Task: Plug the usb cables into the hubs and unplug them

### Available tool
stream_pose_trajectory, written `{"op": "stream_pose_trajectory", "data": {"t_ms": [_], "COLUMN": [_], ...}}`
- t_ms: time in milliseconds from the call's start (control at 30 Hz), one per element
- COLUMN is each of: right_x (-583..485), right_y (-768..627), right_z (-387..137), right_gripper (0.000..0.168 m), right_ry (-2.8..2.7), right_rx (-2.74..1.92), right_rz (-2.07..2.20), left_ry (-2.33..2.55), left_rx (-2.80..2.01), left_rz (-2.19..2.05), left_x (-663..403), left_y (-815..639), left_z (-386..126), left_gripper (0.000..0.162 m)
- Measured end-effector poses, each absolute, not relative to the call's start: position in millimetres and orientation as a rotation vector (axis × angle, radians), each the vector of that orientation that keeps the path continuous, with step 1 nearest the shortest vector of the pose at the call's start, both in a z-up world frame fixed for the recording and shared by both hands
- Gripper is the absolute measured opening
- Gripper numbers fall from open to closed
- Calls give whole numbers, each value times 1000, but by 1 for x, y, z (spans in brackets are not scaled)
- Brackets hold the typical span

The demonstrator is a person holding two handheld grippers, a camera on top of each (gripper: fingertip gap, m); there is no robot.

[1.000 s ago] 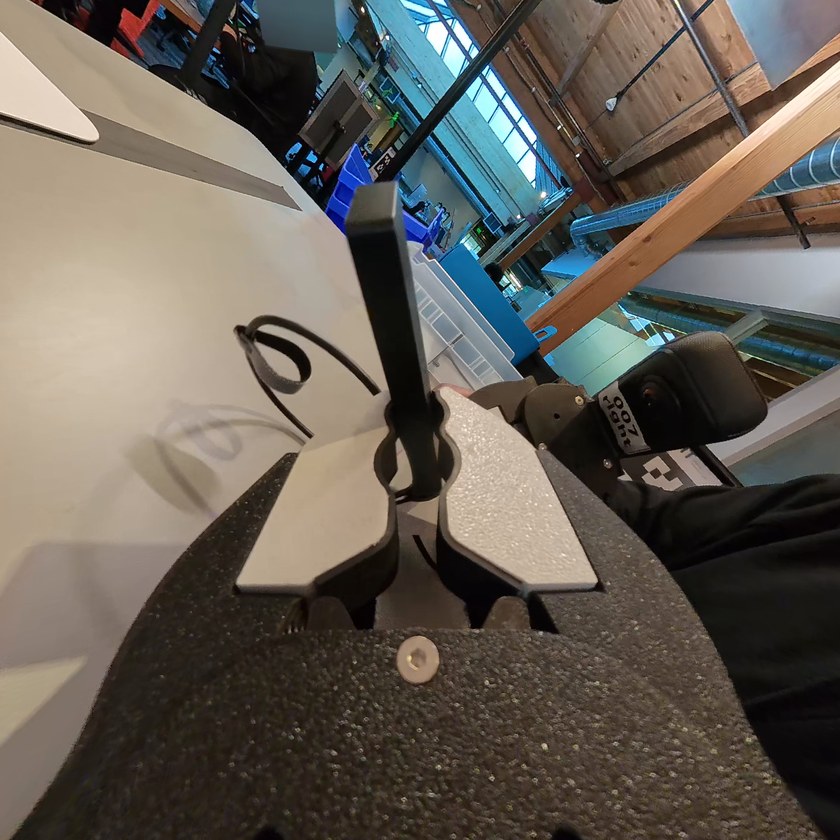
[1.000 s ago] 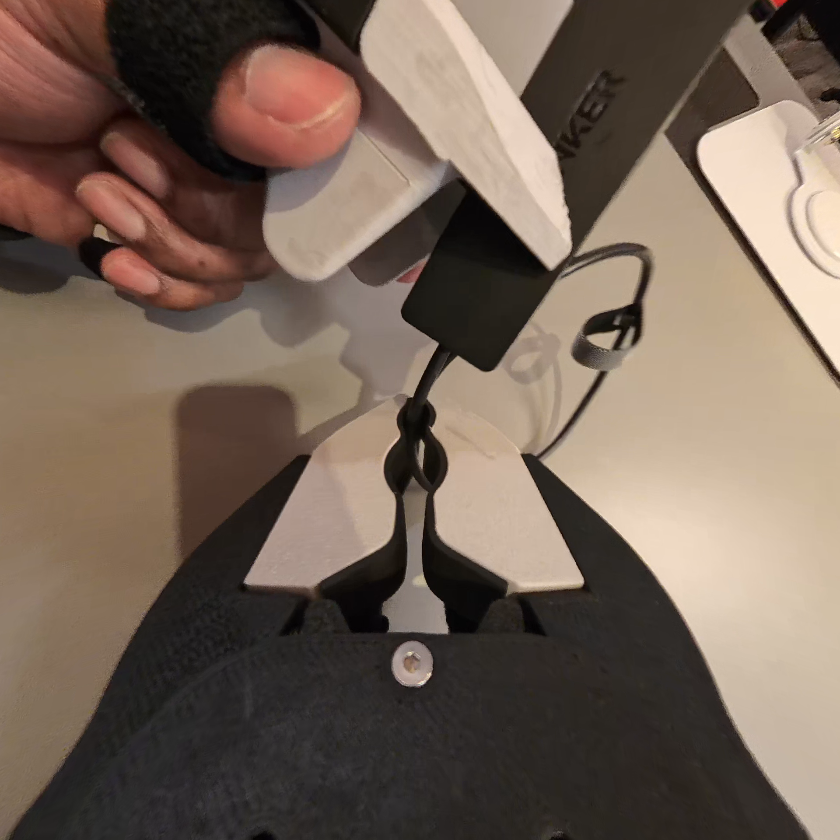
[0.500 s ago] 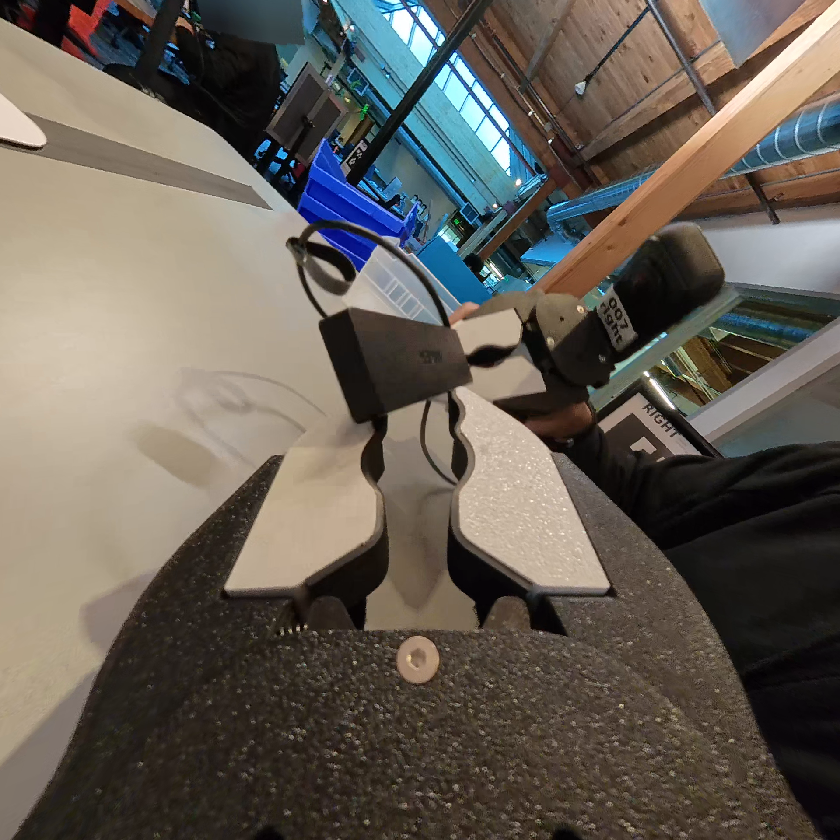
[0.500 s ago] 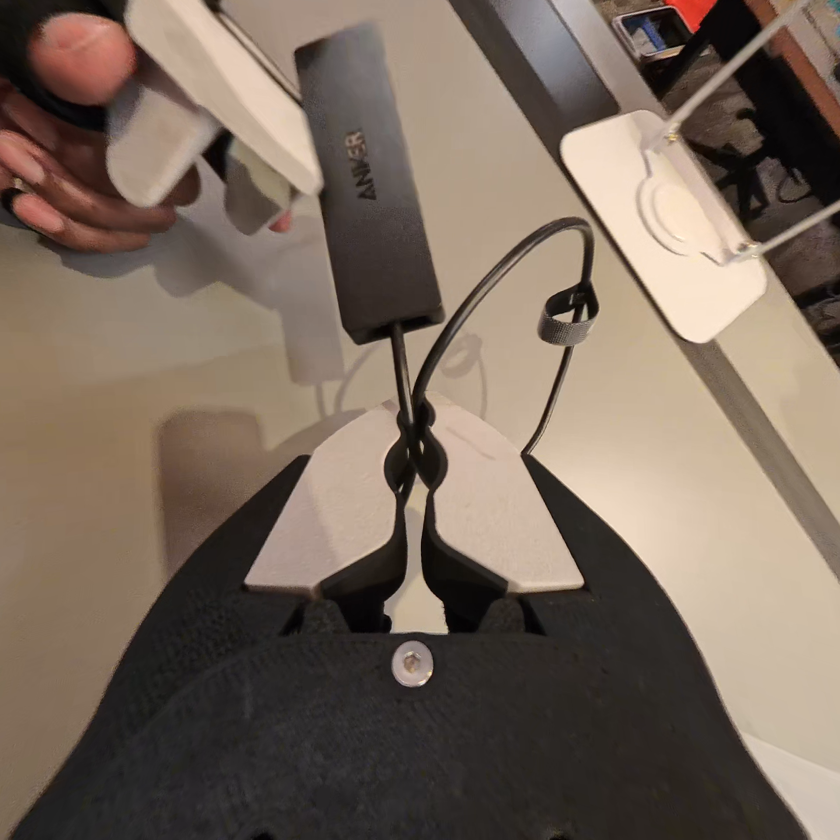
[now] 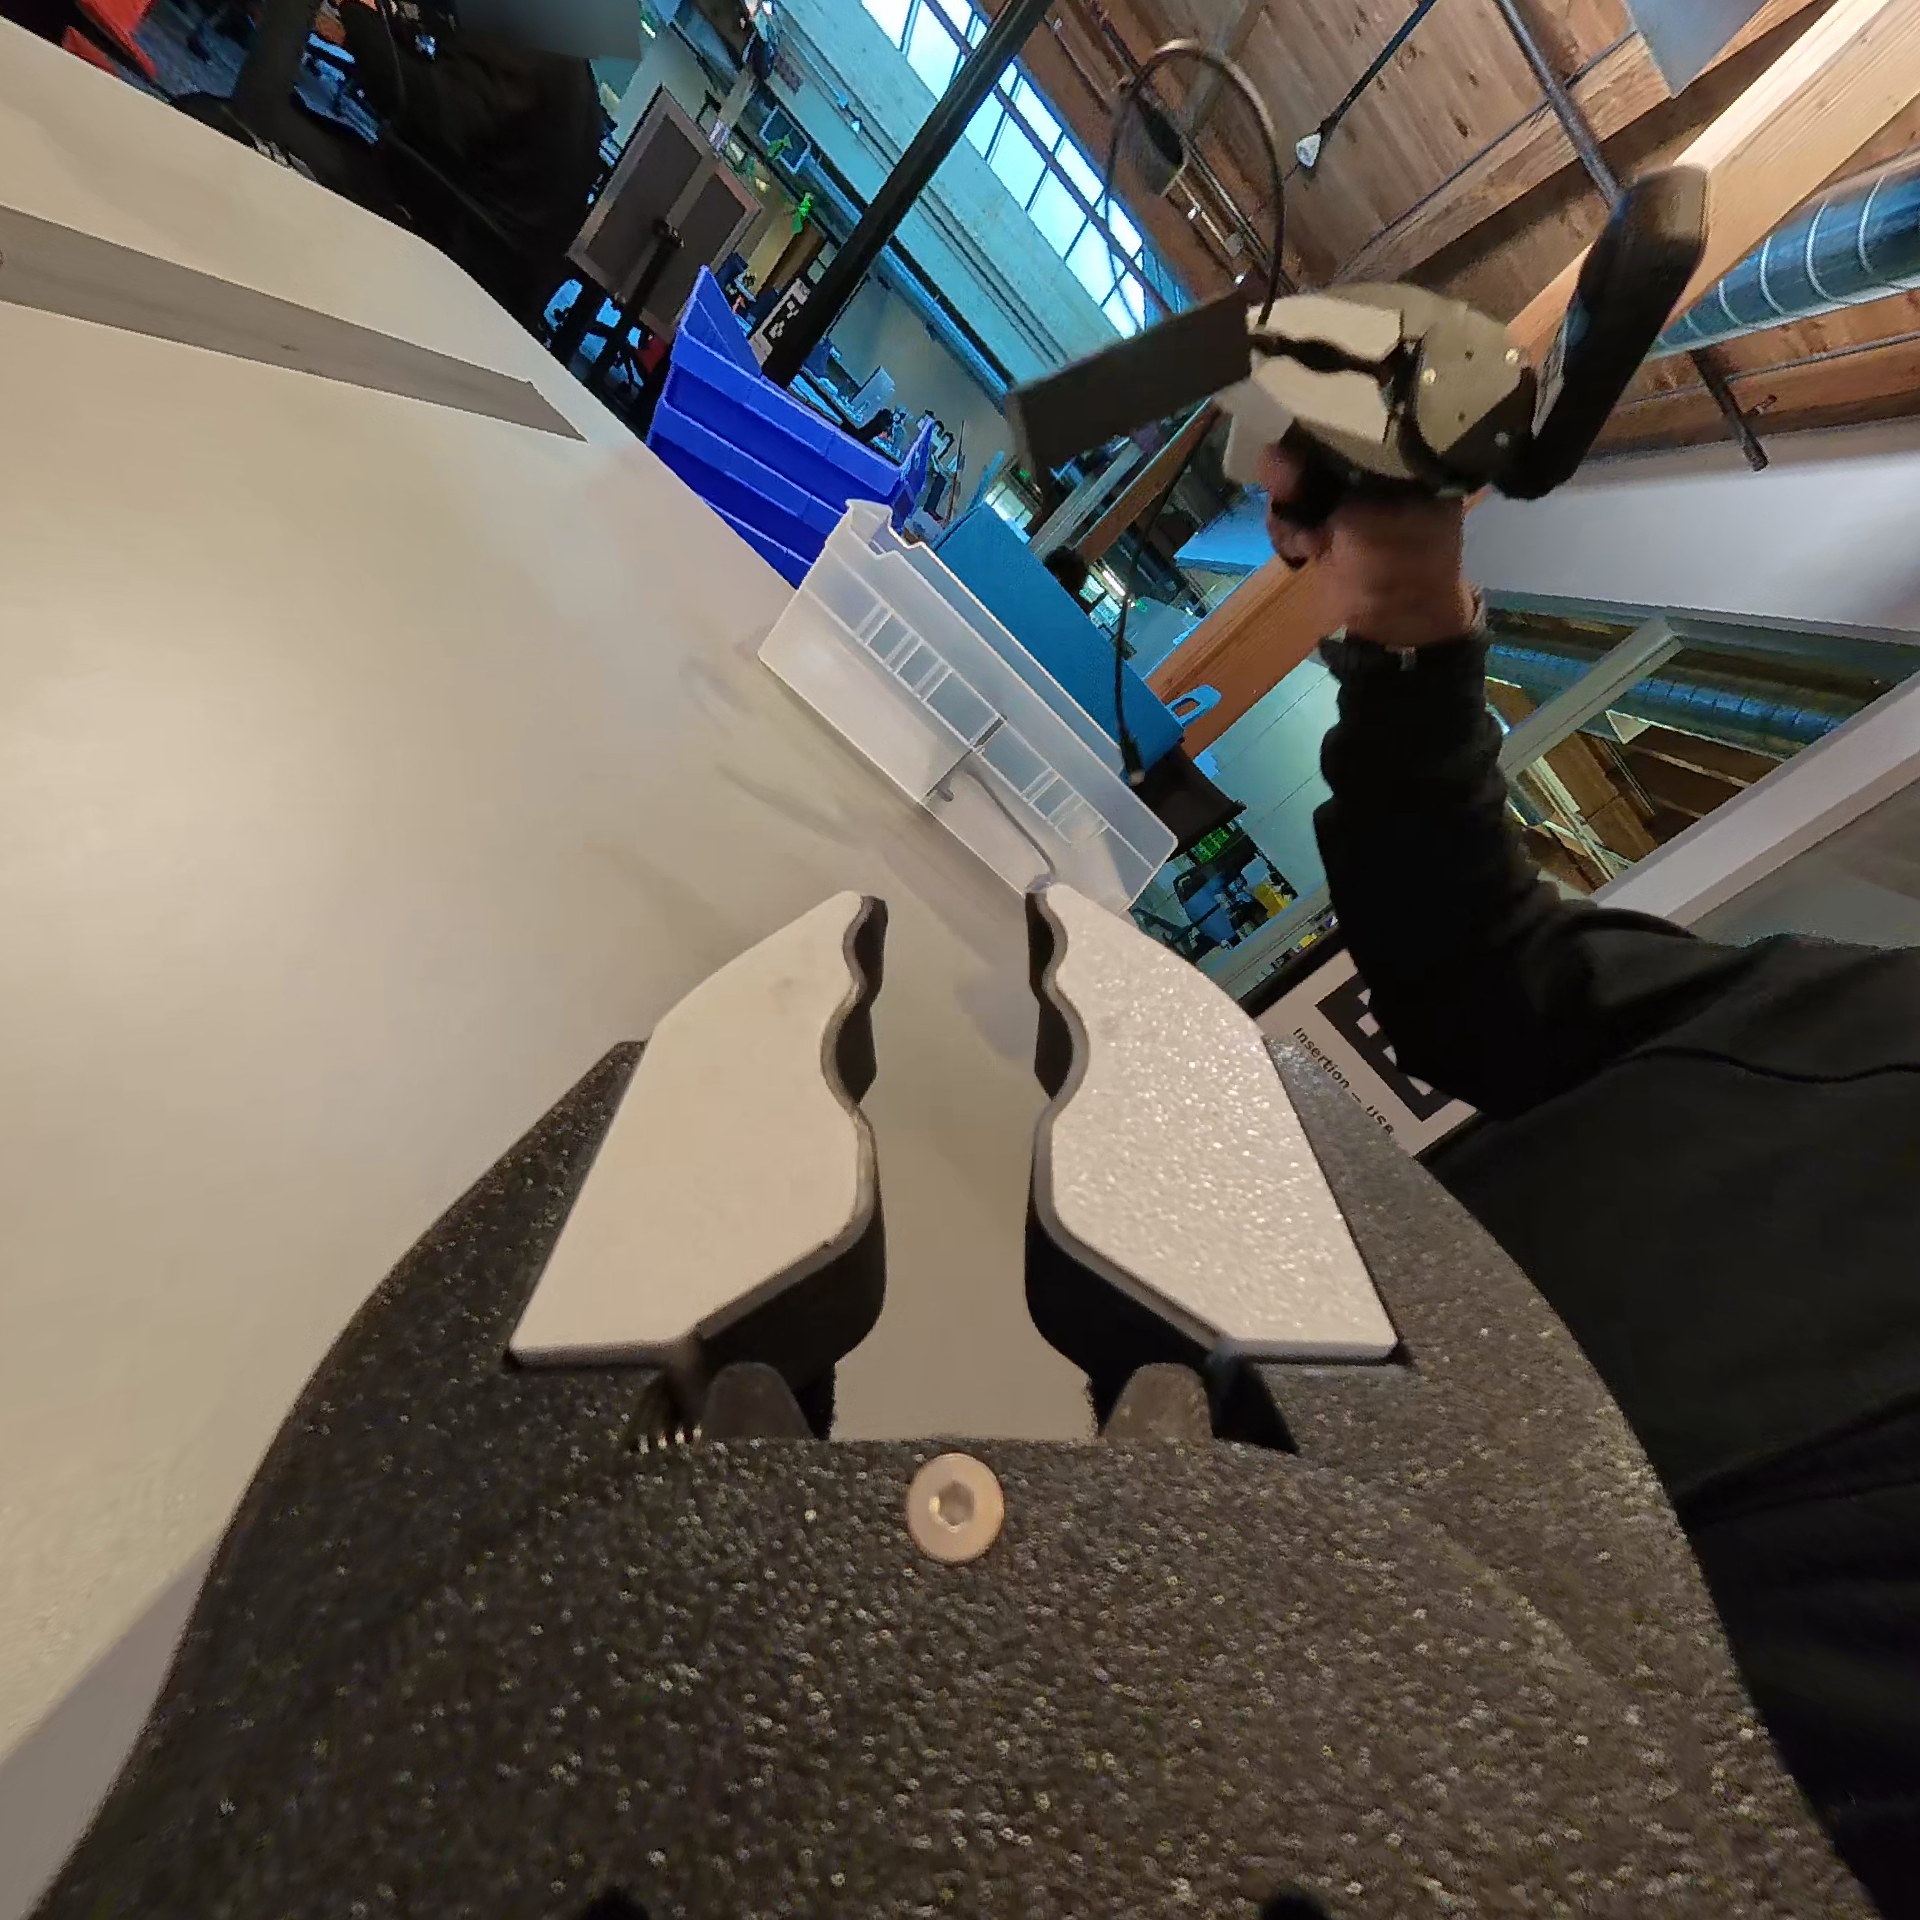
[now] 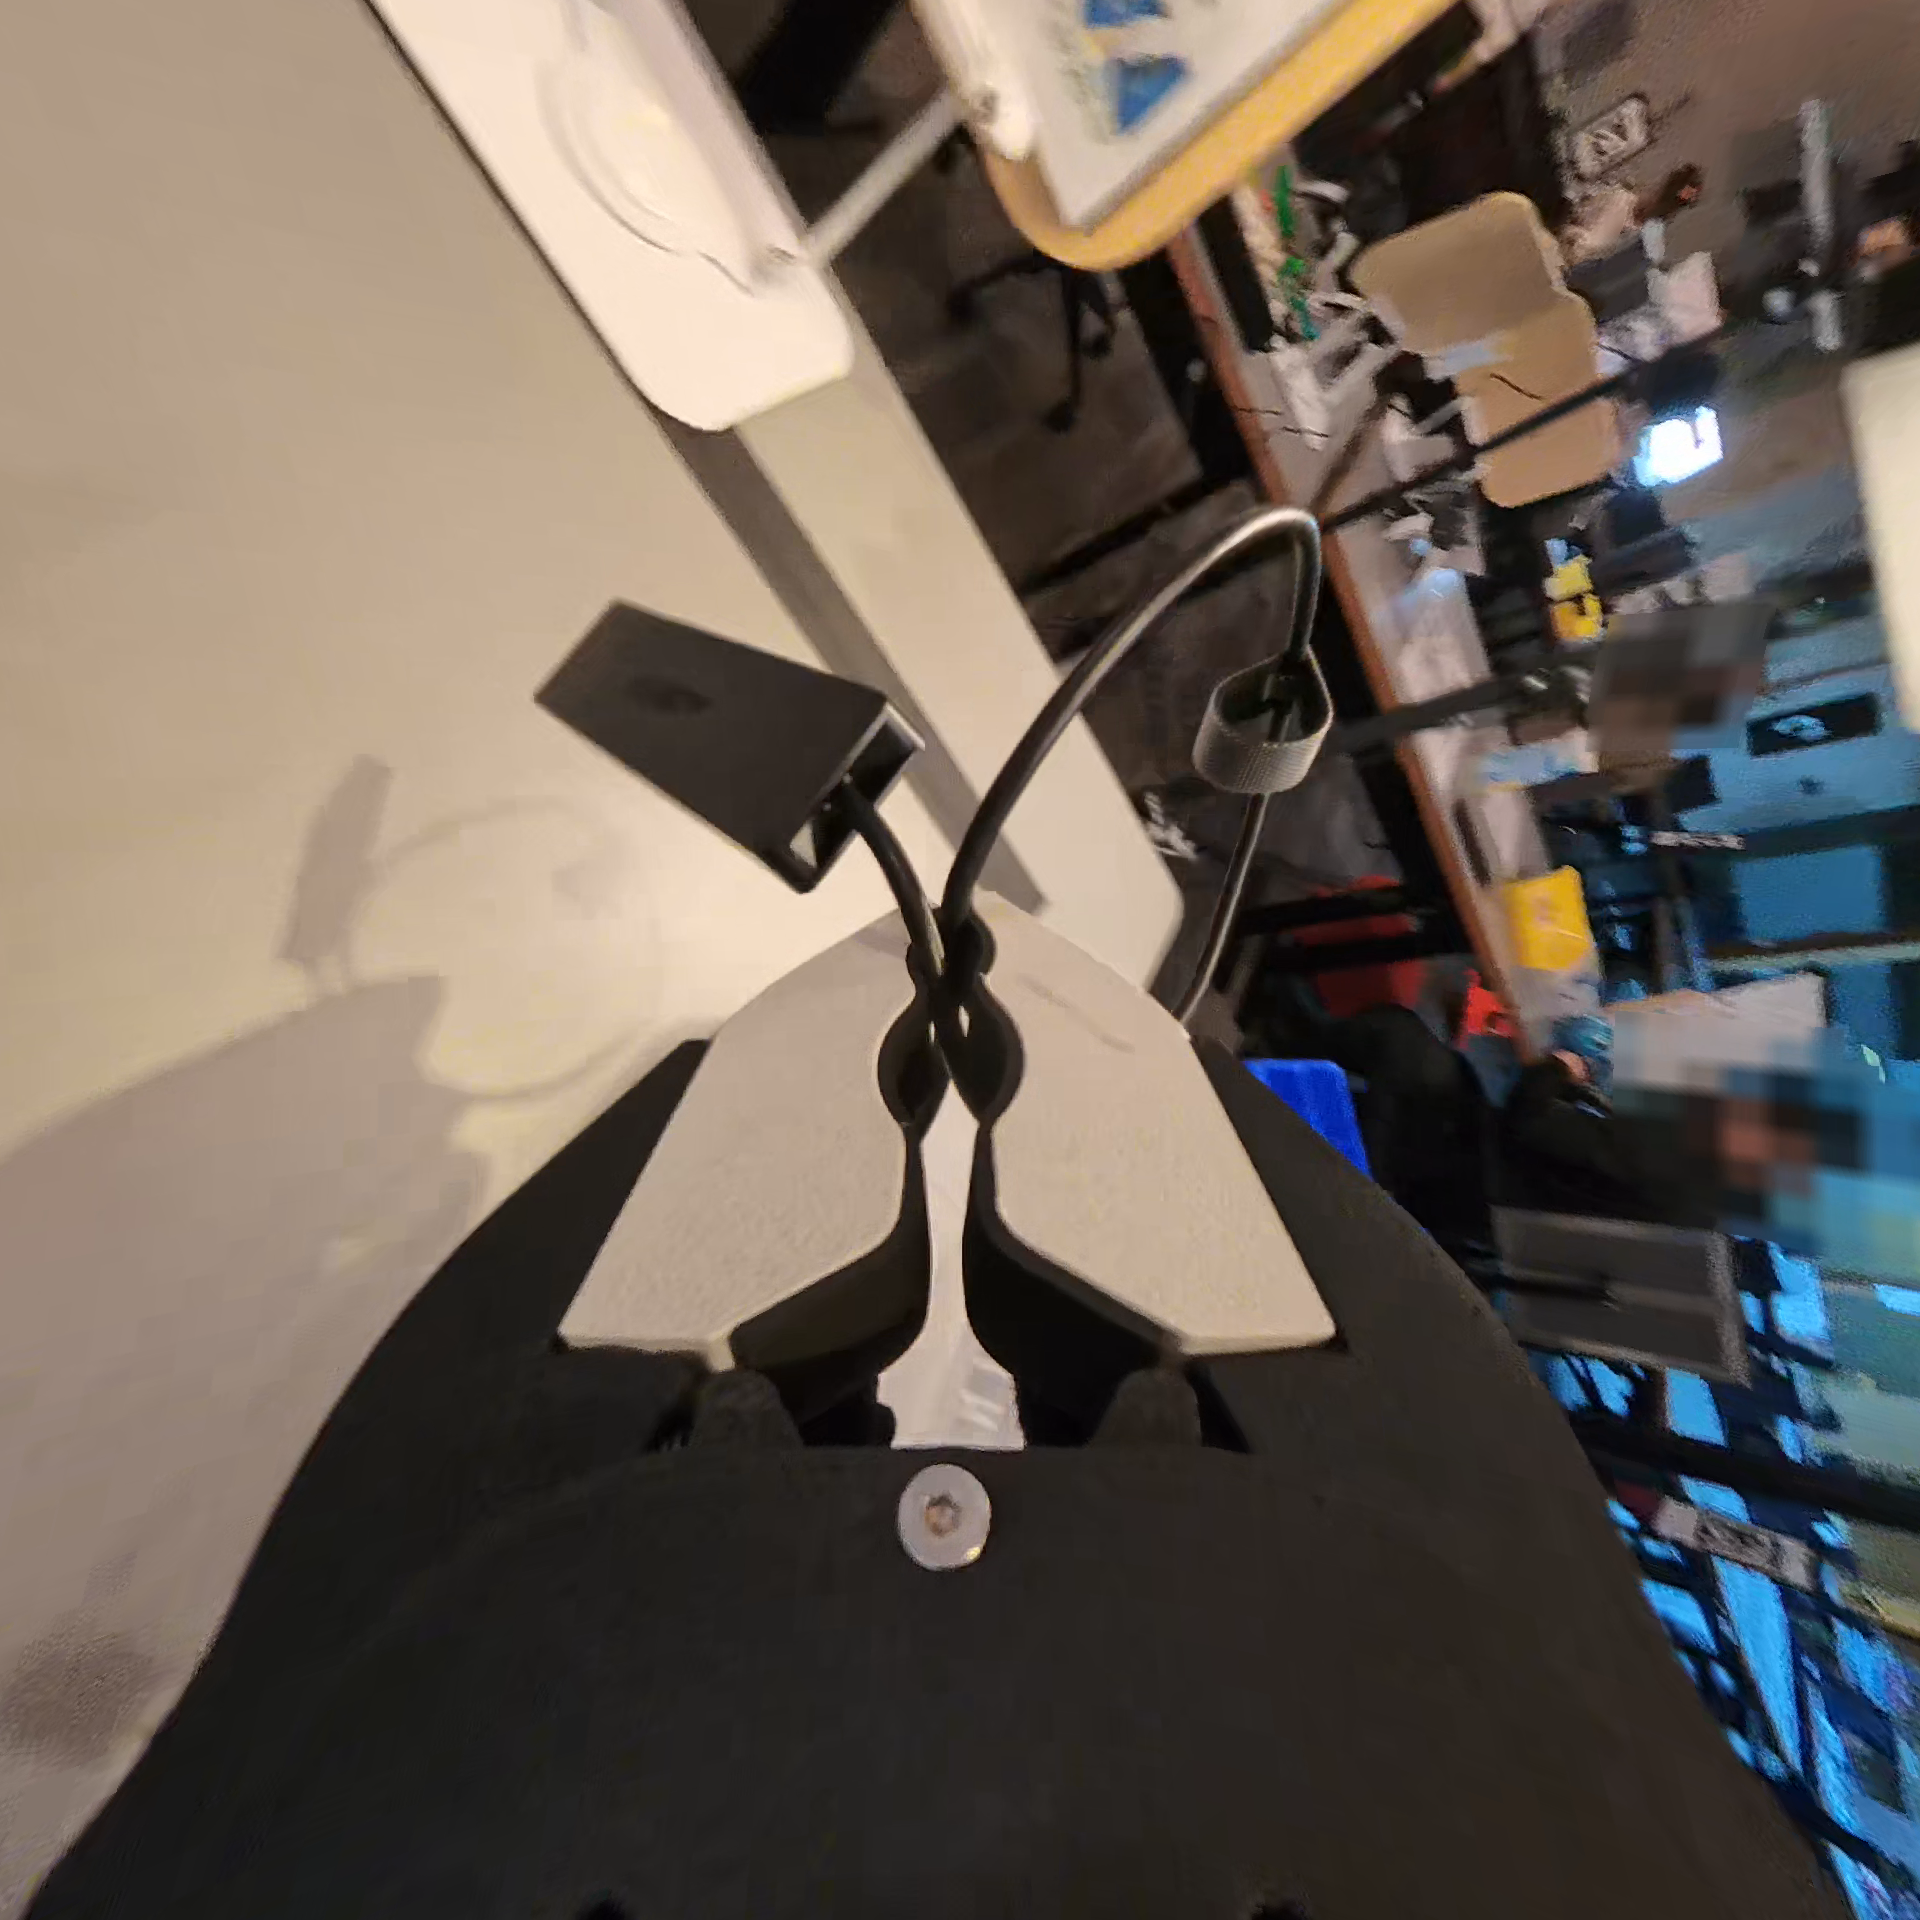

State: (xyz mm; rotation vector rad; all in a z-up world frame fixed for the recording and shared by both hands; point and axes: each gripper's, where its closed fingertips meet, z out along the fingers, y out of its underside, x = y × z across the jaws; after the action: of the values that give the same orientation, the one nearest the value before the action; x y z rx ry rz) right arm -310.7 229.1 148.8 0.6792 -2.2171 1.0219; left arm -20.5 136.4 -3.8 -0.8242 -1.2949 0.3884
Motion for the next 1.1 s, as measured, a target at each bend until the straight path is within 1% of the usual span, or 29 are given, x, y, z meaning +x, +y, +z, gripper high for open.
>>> {"op": "stream_pose_trajectory", "data": {"t_ms": [100,167,300,367,500,600,767,867,1100], "right_x": [-359,-386,-417,-431,-463,-473,-471,-457,-437], "right_y": [241,245,238,236,247,257,274,287,308], "right_z": [172,177,179,170,140,114,39,3,-32], "right_gripper": [0,0,0,0,0,0,0,0,0], "right_ry": [-2150,-2110,-2074,-2033,-1966,-2032,-2156,-2243,-2311], "right_rx": [652,634,566,595,720,738,907,1116,1475], "right_rz": [954,931,1013,960,697,660,539,469,185], "left_ry": [-1304,-1308,-1314,-1315,-1319,-1322,-1326,-1329,-1333], "left_rx": [-841,-851,-863,-865,-861,-870,-884,-881,-879], "left_rz": [384,387,382,382,377,367,367,368,360], "left_x": [-22,-23,-24,-24,-23,-24,-24,-25,-25], "left_y": [139,140,142,142,141,143,145,144,143], "left_z": [-7,-7,-10,-10,-10,-12,-13,-13,-15], "left_gripper": [26,26,26,26,26,26,26,26,26]}}
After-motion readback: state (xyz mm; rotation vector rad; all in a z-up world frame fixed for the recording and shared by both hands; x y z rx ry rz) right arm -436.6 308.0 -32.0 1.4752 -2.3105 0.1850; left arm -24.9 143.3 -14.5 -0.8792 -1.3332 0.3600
